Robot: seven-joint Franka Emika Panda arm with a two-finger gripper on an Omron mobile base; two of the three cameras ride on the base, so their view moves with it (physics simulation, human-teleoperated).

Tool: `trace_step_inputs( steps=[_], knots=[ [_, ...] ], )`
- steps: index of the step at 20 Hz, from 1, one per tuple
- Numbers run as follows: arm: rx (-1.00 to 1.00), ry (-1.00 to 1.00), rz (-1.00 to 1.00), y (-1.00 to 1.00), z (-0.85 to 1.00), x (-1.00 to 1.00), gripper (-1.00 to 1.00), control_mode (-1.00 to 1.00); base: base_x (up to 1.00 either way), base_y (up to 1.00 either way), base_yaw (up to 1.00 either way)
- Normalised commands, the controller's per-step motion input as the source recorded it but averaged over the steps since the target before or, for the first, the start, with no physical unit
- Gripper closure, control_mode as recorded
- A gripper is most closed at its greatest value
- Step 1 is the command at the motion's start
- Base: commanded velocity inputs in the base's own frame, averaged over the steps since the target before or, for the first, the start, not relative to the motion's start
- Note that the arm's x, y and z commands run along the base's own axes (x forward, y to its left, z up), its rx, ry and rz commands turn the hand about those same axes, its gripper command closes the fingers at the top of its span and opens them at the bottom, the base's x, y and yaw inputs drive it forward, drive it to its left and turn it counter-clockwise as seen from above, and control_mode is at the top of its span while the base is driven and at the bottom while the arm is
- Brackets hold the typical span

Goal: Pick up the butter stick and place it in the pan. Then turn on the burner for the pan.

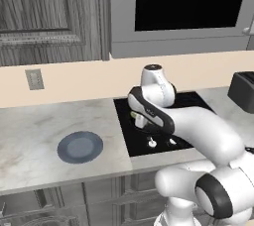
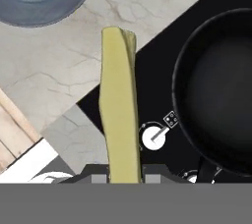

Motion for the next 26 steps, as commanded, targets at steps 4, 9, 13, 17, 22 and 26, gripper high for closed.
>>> trace_step_inputs(
  steps=[4,9,13,17,22,26],
  knots=[
    [0.03,0.0,-0.01,-0.51,0.07,0.24,1.0,-1.0,0.0,0.0,0.0],
    [0.05,0.0,-0.01,-0.46,0.0,0.35,1.0,-1.0,0.0,0.0,0.0],
    [0.07,0.0,-0.05,-0.23,-0.01,0.36,1.0,-1.0,0.0,0.0,0.0],
    [0.05,0.0,-0.08,-0.03,-0.11,0.26,1.0,-1.0,0.0,0.0,0.0],
    [0.0,0.0,-0.07,0.0,-0.3,0.17,1.0,-1.0,0.0,0.0,0.0],
    [0.0,0.0,-0.04,-0.01,-0.4,0.16,1.0,-1.0,0.0,0.0,0.0]
  ],
)
